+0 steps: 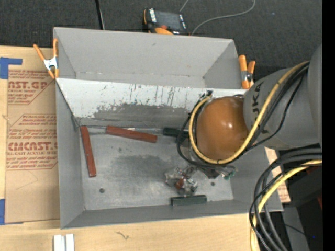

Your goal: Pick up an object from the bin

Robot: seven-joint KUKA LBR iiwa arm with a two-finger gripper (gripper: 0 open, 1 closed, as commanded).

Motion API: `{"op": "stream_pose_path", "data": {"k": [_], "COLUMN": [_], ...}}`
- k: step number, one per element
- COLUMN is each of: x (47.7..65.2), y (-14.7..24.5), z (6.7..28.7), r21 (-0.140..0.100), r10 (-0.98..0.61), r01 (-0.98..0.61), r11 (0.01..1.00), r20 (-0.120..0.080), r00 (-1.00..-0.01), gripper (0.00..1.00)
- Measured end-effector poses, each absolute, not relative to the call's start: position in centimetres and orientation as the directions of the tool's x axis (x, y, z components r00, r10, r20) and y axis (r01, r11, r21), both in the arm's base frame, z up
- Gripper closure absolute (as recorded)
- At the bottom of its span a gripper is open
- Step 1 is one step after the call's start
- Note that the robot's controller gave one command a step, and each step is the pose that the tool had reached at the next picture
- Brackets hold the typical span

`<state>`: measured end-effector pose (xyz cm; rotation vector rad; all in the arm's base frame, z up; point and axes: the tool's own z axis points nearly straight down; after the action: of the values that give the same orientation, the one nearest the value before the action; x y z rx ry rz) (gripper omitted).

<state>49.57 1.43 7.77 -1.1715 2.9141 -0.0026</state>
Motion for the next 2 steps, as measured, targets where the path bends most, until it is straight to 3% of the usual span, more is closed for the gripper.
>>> {"op": "stream_pose_path", "data": {"k": [1, 2], "x": [49.8, 58.5], "y": [1.9, -2.1], "z": [7.9, 7.0], "r21": [-0.004, -0.003], "r10": [-0.696, -0.874], "r01": [-0.696, -0.874], "r11": [0.718, 0.486], "r20": [-0.008, -0.003], "r00": [-0.718, -0.486], "gripper": [0.00, 0.00]}}
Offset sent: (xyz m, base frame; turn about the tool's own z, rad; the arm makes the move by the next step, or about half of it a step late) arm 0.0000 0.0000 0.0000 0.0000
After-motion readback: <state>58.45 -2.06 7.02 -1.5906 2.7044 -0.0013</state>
